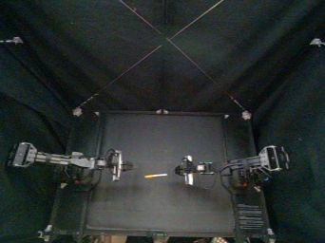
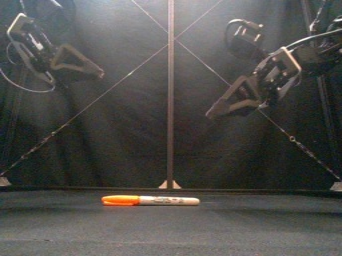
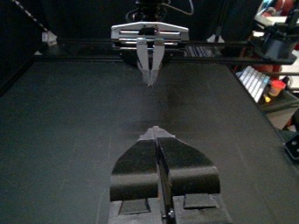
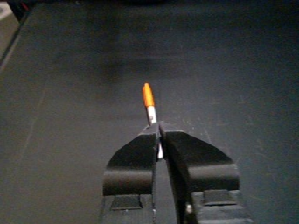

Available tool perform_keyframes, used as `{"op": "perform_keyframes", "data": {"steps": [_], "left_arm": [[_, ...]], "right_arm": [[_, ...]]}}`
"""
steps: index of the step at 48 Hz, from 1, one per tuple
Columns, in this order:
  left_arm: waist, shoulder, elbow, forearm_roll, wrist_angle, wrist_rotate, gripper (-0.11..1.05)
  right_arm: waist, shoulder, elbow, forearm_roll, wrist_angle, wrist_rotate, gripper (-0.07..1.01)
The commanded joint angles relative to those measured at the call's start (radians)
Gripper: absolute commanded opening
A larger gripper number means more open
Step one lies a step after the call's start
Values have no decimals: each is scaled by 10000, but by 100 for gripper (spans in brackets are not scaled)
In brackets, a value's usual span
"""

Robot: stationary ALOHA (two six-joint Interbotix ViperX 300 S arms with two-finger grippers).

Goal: Uncap the pen

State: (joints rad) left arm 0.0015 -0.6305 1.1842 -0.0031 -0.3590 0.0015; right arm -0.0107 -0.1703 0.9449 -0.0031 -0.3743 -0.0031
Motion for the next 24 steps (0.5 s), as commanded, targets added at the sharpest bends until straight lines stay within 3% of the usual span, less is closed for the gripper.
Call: {"op": "perform_keyframes", "data": {"steps": [1,8,17,24], "left_arm": [[-46,245,-276,0,-107,0,38],[-77,445,-261,0,-107,0,59],[-123,782,-276,0,-107,-15,82],[-107,1089,-337,0,-107,-15,92]], "right_arm": [[-46,798,-675,15,-77,0,74],[-77,1764,-1150,0,-77,-31,92],[-92,2700,-1657,15,-31,-31,92],[-184,3206,-1917,61,46,46,92]]}}
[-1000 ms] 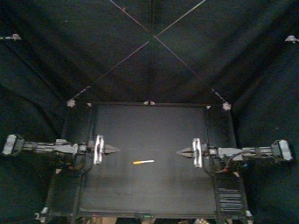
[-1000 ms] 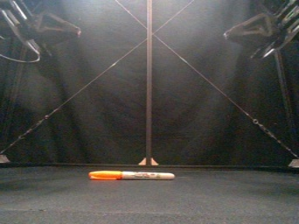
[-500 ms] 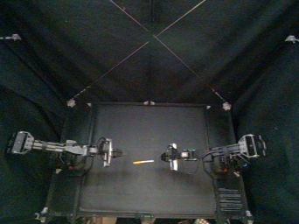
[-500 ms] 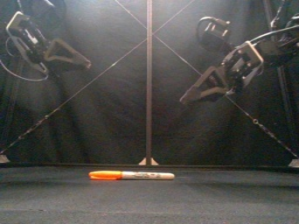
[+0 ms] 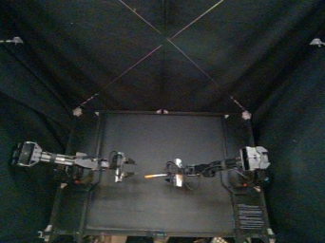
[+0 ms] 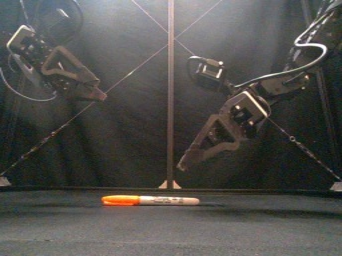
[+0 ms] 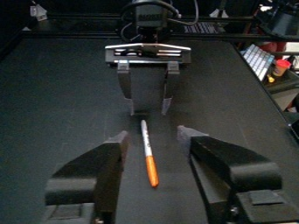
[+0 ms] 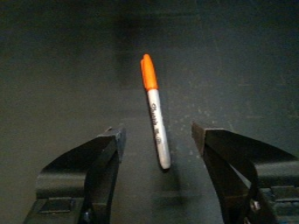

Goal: Uncap the pen

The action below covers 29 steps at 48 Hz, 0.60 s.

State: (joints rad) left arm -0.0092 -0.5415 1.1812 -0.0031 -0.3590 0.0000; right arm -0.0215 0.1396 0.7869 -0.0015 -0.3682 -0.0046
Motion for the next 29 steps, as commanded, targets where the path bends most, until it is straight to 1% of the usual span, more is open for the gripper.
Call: {"op": "perform_keyframes", "data": {"steps": [1,7,8,16,17,23,25,26,27,29], "left_arm": [[-15,230,-307,0,-107,0,93],[-15,460,-414,0,-107,0,94],[-15,491,-414,0,-107,15,94],[-15,844,-598,15,-107,15,94],[-15,905,-629,15,-92,31,94],[-15,1243,-798,15,-15,31,94],[-15,1350,-859,15,15,31,94],[-31,1427,-890,15,31,46,94],[-15,1473,-920,15,46,31,94],[-15,1565,-982,15,77,46,94]], "right_arm": [[-92,153,-353,46,0,77,92],[-138,445,-414,107,77,107,92],[-138,476,-414,107,92,107,92],[-153,706,-445,261,414,107,91],[-169,767,-445,291,476,107,91],[-169,890,-491,307,644,92,91],[-169,905,-522,276,706,92,89],[-169,920,-522,276,721,92,88],[-169,920,-537,261,767,92,86],[-169,920,-537,245,828,92,82]]}}
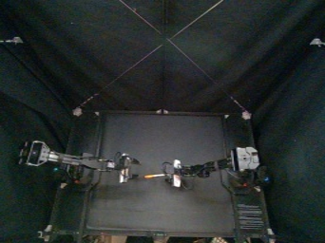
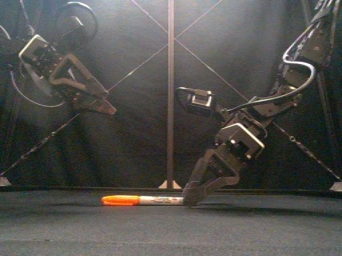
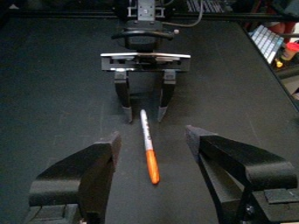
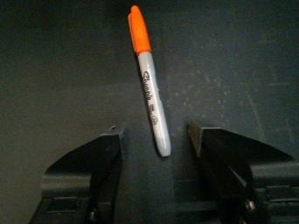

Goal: Uncap the pen

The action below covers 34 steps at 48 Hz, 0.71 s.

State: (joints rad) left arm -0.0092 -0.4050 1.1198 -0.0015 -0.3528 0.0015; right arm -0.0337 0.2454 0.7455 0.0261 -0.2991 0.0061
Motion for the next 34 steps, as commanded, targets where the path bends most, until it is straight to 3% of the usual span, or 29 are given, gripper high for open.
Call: {"op": "perform_keyframes", "data": {"steps": [1,12,24,34], "left_arm": [[-15,230,-399,0,31,31,94],[0,644,-951,-15,721,31,94],[61,1427,-1703,15,1795,31,94],[291,2102,-2056,46,1963,31,95]], "right_arm": [[-46,-138,-123,-31,153,-15,79],[-46,-276,-138,-61,199,-46,51],[-261,-1335,-31,-61,199,-107,50],[-322,-1963,15,-245,199,-123,50]]}}
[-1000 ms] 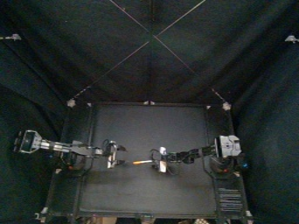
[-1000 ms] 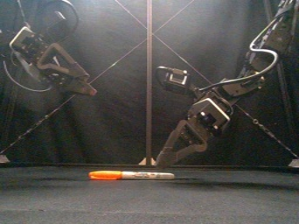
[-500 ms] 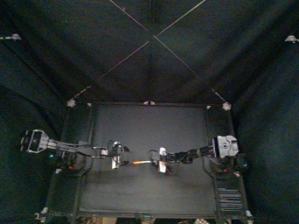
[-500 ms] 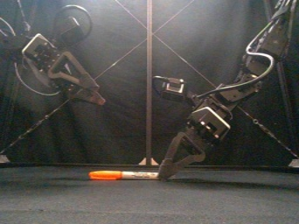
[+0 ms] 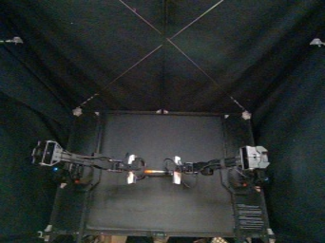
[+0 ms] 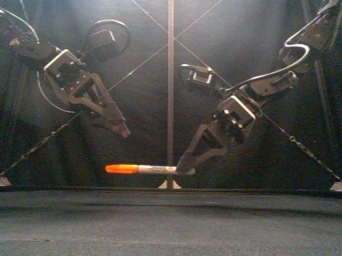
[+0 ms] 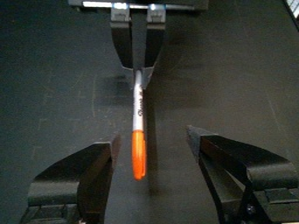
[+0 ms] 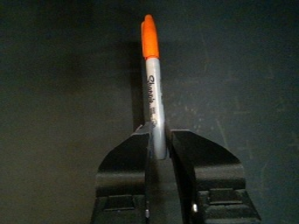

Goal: Uncap the pen

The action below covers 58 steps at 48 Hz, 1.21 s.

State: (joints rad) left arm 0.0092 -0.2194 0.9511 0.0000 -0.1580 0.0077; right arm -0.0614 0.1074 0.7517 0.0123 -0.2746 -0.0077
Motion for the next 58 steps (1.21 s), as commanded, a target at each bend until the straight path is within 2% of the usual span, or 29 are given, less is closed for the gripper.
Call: {"op": "perform_keyframes", "data": {"steps": [1,13,27,31,49,58], "left_arm": [[107,307,-399,46,31,-31,95],[199,721,-460,46,123,-31,95],[522,920,-476,-92,184,-61,91],[598,997,-491,-169,184,-46,86],[614,1028,-583,-61,215,-31,49],[644,813,-414,-46,430,-15,47]], "right_arm": [[-46,-598,-46,-123,-46,15,50],[-46,-859,31,-138,-31,15,50],[-46,-905,15,-138,-31,0,50],[-46,-905,31,-138,-46,0,50],[-31,-920,138,-138,-46,15,50],[-46,-1166,552,-77,-123,107,50]]}}
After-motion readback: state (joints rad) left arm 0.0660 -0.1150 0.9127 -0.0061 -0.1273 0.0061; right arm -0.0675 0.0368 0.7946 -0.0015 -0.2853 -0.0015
